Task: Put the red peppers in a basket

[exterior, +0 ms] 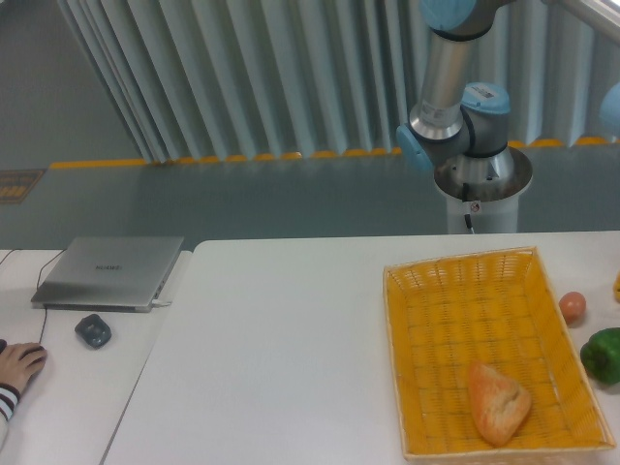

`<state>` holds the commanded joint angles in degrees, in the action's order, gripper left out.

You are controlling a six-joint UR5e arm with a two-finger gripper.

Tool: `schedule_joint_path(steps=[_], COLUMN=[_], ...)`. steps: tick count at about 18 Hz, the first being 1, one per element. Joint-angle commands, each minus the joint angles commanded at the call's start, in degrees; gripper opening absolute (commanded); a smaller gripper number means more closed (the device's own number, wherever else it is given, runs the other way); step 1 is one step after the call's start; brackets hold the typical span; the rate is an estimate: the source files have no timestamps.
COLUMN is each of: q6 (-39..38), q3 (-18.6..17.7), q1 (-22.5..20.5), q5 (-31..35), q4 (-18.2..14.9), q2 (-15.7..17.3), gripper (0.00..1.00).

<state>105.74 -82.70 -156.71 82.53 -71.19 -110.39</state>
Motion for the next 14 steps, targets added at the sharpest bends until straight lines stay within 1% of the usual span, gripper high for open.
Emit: schedule_joint_path(steps=[1, 2, 4, 6, 7, 9, 10, 11, 12, 14], q6=[-0.1, 0.0, -0.4, -0.4, -0.8, -1.7, -2.2, -2.6, -3.3, -6.8], q3=[-0.4, -0.6, -1.4, -2.4, -2.8, -3.5, -4.6, -5.4, -5.4, -5.6], q1=[0.0, 0.0, 0.0, 0.0, -0.6, -3.2, -4.6, -6.0, -7.5, -8.2], q5=[0.2, 0.4, 1.1, 3.9, 5.3, 5.4, 5.2, 4.6, 2.5, 2.2], q4=[0.4, 1.7, 3.3, 3.4, 3.4, 3.3, 3.6, 3.6, 3.5, 3.6], q2=[0.2, 0.3, 0.3, 0.6, 0.6, 0.8, 0.8, 0.8, 0.7, 0.4], gripper=[1.0, 1.0, 1.0, 1.0, 1.0, 1.0, 1.0, 1.0, 1.0, 1.0])
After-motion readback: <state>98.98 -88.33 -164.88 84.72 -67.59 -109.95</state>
